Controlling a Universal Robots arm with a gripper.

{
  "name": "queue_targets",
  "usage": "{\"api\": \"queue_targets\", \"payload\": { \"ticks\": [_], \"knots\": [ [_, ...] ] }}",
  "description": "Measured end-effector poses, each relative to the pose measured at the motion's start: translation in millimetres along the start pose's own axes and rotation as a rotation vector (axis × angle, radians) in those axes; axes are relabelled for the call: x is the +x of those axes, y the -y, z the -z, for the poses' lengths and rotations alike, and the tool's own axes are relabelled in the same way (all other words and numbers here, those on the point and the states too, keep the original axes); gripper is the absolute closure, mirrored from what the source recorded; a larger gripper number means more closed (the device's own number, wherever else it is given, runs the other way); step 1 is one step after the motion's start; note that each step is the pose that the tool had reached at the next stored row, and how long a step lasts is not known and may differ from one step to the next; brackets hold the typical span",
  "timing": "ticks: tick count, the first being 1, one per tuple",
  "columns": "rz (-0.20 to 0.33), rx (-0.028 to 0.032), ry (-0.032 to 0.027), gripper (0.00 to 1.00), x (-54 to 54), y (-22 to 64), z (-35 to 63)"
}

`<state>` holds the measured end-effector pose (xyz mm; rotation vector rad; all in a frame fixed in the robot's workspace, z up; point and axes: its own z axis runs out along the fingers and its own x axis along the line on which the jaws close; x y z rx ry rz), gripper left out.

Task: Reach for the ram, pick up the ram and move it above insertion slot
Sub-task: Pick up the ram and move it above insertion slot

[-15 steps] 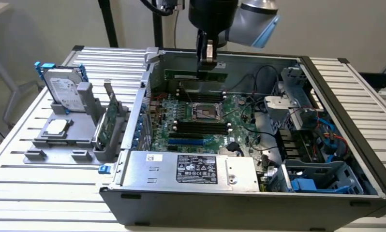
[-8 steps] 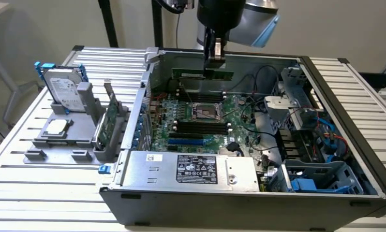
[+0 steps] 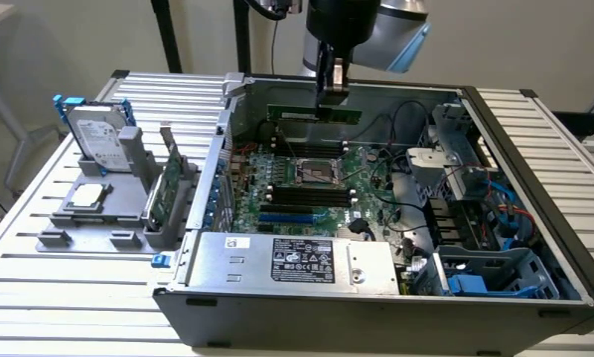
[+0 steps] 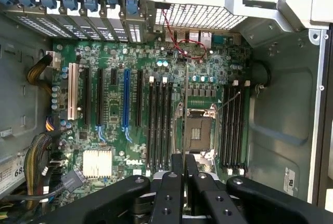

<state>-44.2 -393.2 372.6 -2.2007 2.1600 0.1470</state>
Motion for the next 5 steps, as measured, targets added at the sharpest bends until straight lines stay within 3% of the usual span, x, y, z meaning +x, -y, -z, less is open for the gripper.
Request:
{"api": "queue_targets", "payload": {
  "ticks": [5],
  "knots": [
    [0.000,0.0000,0.0000,0.87,0.0,0.1,0.0]
  ]
}}
